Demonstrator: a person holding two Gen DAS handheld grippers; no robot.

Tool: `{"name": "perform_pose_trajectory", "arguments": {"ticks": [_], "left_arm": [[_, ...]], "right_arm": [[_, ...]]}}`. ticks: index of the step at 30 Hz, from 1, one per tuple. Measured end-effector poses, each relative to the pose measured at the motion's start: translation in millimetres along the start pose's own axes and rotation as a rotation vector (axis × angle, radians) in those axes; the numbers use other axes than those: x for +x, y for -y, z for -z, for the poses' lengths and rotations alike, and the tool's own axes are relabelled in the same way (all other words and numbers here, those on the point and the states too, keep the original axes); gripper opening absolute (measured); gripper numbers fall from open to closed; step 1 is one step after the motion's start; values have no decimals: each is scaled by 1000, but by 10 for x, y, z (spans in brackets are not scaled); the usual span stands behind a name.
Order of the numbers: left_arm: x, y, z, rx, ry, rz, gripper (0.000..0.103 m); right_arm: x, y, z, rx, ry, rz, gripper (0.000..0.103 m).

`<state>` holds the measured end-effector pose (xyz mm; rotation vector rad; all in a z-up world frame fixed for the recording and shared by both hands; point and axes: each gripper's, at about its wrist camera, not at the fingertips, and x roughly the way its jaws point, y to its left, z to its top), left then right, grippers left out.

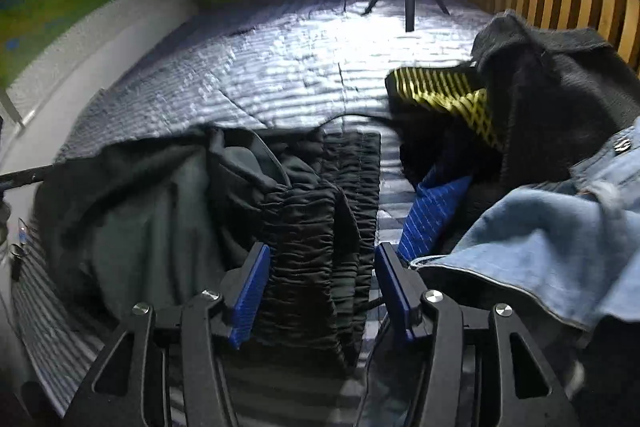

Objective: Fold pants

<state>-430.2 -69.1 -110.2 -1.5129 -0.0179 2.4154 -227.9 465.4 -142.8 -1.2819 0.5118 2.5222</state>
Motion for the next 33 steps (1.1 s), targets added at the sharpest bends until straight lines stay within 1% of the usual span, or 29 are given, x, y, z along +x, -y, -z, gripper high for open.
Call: {"name": "perform_pose_trajectory", "arguments": {"ticks": [1,2,3,4,5,6,7,9,10,12,13,14,15,16,17,18,19,21,23,24,26,27,28,29,30,31,32,33], "left_arm": [[97,192,49,24,-19,25,28],[228,432,128,66,-53,59,28],[312,626,208,96,-68,73,28],[408,790,273,129,-88,75,28],[520,915,353,163,-113,67,28],[640,1000,437,179,-139,57,28],[730,1053,499,180,-162,54,28],[830,1073,582,174,-179,44,28],[851,1055,610,165,-182,40,28],[854,1016,608,127,-178,51,28],[852,996,599,109,-175,56,28],[853,986,595,103,-177,54,29],[855,981,595,107,-177,37,29],[846,978,598,109,-177,28,29],[827,973,602,108,-176,27,29],[794,964,608,102,-170,20,30],[748,964,615,96,-161,13,30],[682,924,596,97,-147,9,30],[581,919,591,104,-127,-2,30],[516,925,599,108,-113,-5,30],[380,993,636,123,-94,9,30],[362,1101,611,138,-85,22,36],[311,1160,637,157,-75,39,48],[300,1266,671,184,-66,57,56],[297,1416,733,225,-63,74,69],[348,1557,781,286,-68,70,72],[402,1671,812,338,-75,42,72],[474,1815,869,397,-82,-3,72]], "right_arm": [[19,28,-14,20,6,-46,42],[5,50,5,31,16,-75,34],[-11,74,-25,47,27,-120,21],[-19,86,-65,58,32,-154,14],[-29,91,-124,68,42,-189,11],[-51,81,-192,74,60,-206,9],[-78,68,-252,85,83,-207,7],[-137,116,-352,125,125,-226,6],[-153,137,-399,140,137,-220,5],[-192,187,-469,130,211,-109,5],[-166,213,-477,117,231,-46,6],[-40,288,-486,134,193,1,7],[156,423,-481,194,115,-3,10],[304,516,-471,228,63,-25,13],[370,560,-473,240,39,-42,14],[360,607,-488,260,48,-92,16],[295,639,-503,275,72,-136,23],[148,671,-521,291,111,-186,34],[7,662,-505,277,125,-216,35],[-52,627,-476,252,114,-215,35],[-164,531,-369,182,110,-183,35],[-215,454,-272,130,100,-168,35],[-244,393,-160,90,81,-166,36],[-276,376,-55,76,73,-171,37],[-292,372,46,64,65,-183,40],[-314,374,131,46,60,-190,43],[-301,329,205,14,51,-180,44],[-242,259,262,-33,35,-143,45]]}}
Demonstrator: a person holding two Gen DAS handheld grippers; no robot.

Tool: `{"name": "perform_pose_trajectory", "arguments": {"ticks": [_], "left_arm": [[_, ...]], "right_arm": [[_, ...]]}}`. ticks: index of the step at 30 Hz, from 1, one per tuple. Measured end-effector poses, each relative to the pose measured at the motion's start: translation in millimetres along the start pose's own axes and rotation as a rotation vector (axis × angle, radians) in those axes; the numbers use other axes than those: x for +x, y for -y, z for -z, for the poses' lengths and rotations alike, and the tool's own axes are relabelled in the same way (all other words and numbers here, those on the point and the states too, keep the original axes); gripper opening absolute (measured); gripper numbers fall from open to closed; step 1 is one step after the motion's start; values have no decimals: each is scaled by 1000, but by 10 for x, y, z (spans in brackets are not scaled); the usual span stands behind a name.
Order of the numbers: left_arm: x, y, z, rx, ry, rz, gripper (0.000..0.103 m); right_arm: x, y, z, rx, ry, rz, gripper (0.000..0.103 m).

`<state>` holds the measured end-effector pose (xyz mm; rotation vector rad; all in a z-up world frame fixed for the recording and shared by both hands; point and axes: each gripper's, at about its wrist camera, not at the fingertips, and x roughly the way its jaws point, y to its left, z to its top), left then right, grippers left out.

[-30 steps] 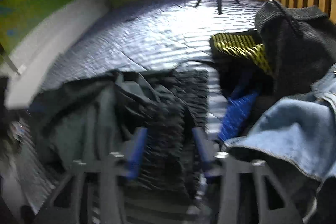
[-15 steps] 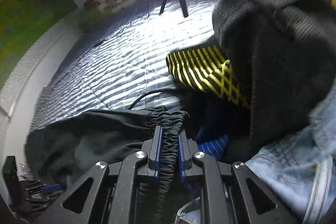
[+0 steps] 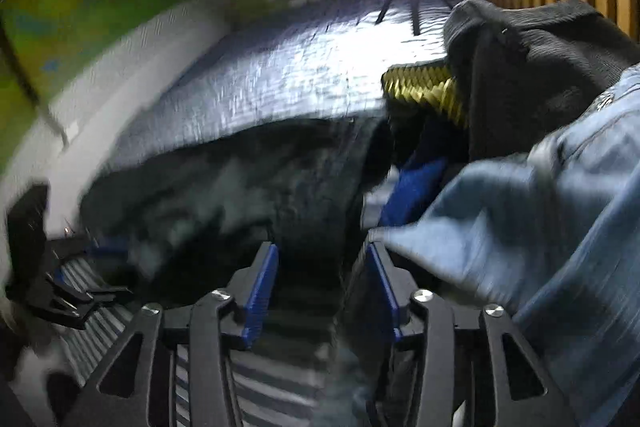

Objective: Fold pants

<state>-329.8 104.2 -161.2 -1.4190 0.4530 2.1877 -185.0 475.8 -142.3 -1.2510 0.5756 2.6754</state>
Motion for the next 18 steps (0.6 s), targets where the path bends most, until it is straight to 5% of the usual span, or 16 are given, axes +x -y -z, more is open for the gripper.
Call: {"name": "perform_pose_trajectory", "arguments": {"ticks": [3,4,6,7,8,11,15,18], "left_arm": [[239,55,-58,1,-41,-28,67],[281,32,-70,-4,-42,-44,48],[352,-50,-88,-10,-71,-69,28],[333,-106,-100,-35,-75,-40,11],[279,-185,-115,-75,-88,-4,4],[123,-253,-92,-104,-102,92,5],[18,-236,-59,-44,-225,85,48],[-285,-449,-149,-111,-166,115,58]], "right_arm": [[190,-98,26,-64,-13,95,45],[221,-115,14,-66,-10,101,45],[349,-145,-47,-86,-6,118,44],[360,-149,-46,-96,-12,125,33],[382,-158,-57,-104,-13,131,31],[250,-57,-135,-64,7,83,24],[156,-43,-103,-109,-33,85,28],[154,-28,-81,-106,-54,71,38]]}}
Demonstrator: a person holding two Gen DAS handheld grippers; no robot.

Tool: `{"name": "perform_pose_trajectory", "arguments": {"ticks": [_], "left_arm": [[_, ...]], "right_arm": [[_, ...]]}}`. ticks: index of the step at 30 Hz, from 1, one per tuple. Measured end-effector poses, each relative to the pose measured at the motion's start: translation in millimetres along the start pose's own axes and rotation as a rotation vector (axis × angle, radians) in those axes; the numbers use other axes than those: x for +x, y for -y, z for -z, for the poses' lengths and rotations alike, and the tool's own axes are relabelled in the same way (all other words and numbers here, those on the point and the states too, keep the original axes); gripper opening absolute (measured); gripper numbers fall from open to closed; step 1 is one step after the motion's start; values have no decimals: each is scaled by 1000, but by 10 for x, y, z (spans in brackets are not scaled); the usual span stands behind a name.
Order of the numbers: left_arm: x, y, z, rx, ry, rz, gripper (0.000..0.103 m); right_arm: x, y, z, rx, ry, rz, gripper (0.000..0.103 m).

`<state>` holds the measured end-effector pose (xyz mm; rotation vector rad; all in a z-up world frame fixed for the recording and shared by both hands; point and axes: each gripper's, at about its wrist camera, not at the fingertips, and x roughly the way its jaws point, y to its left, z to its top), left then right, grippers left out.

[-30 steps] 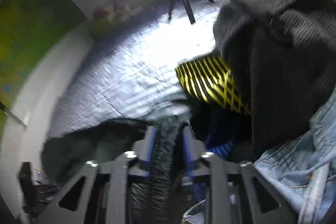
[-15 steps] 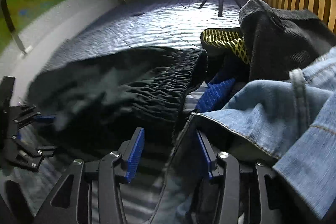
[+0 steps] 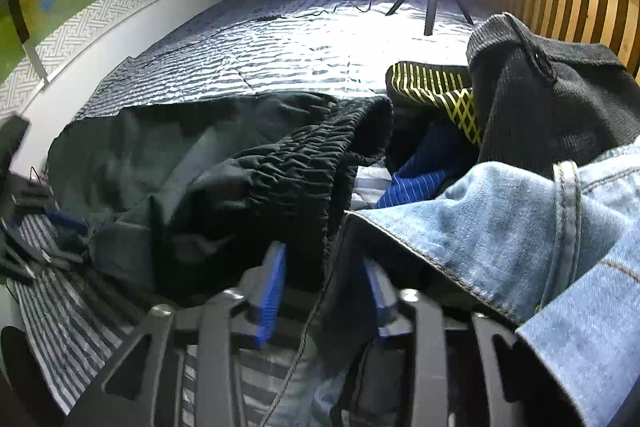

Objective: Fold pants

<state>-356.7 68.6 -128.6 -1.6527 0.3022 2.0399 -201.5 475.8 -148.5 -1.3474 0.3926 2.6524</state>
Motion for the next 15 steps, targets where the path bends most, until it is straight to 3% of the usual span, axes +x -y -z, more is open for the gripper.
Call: {"name": "perform_pose_trajectory", "arguments": {"ticks": [3,5,8,11,14,15], "left_arm": [[-317,-193,-251,-65,125,-17,71],[-347,-250,-624,-87,188,-15,75],[-104,-230,-1351,-47,255,-85,83],[375,-179,-1798,-1,231,-107,83],[853,-76,-1981,72,154,-133,82],[979,-65,-1994,95,129,-138,66]], "right_arm": [[-106,161,-24,105,50,-83,39],[-121,224,-48,168,69,-123,39],[-50,191,-65,161,68,-75,39],[36,193,-69,160,60,-69,40],[43,238,-70,170,59,-102,40],[50,247,-70,167,57,-109,40]]}}
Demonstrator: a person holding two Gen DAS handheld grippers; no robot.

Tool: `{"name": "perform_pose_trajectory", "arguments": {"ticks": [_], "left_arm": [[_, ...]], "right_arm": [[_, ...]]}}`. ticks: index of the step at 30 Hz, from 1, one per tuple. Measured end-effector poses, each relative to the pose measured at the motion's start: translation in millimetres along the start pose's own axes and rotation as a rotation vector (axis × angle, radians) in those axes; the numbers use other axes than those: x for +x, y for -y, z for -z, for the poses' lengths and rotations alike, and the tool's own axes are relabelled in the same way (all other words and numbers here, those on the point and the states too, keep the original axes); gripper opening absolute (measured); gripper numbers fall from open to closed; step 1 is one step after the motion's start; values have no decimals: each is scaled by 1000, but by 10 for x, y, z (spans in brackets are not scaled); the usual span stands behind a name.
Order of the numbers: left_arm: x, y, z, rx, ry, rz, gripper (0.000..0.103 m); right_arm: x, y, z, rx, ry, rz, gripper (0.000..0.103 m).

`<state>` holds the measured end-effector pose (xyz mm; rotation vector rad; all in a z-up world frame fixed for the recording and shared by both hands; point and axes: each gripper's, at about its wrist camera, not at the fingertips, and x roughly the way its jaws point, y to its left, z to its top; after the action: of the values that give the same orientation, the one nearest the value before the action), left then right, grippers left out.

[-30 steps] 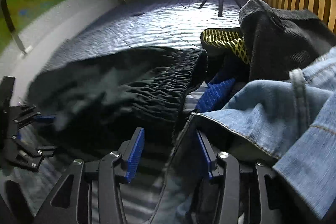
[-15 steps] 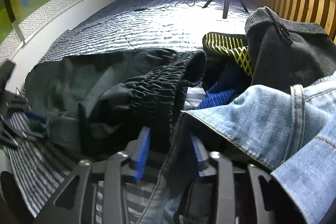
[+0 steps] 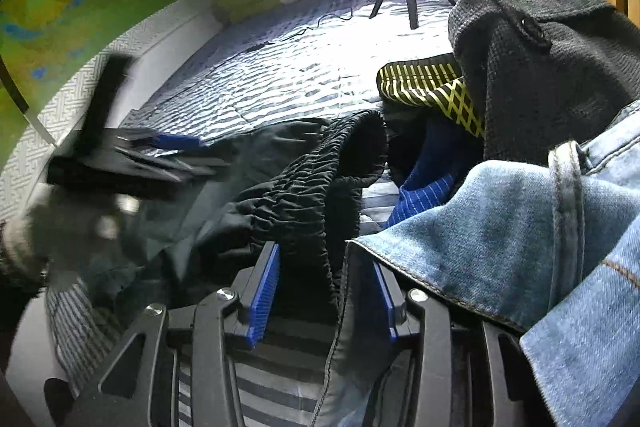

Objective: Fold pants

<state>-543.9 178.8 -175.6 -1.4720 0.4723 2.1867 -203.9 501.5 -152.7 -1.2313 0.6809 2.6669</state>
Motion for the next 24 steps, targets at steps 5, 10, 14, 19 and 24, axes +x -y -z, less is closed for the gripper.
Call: {"name": "perform_pose_trajectory", "arguments": {"ticks": [5,10,14,19,24], "left_arm": [[-40,-74,124,-28,32,1,2],[-456,-438,340,-114,108,-38,2],[-195,-805,318,-248,18,-6,5],[-108,-498,138,-100,45,-97,3],[-104,-425,-24,-49,49,-132,15]], "right_arm": [[21,5,19,-15,6,-10,40],[28,9,-16,1,27,-27,40],[219,-36,-47,-19,-32,80,39],[227,-16,-36,-25,-48,114,16],[60,0,67,-80,-95,90,8]]}}
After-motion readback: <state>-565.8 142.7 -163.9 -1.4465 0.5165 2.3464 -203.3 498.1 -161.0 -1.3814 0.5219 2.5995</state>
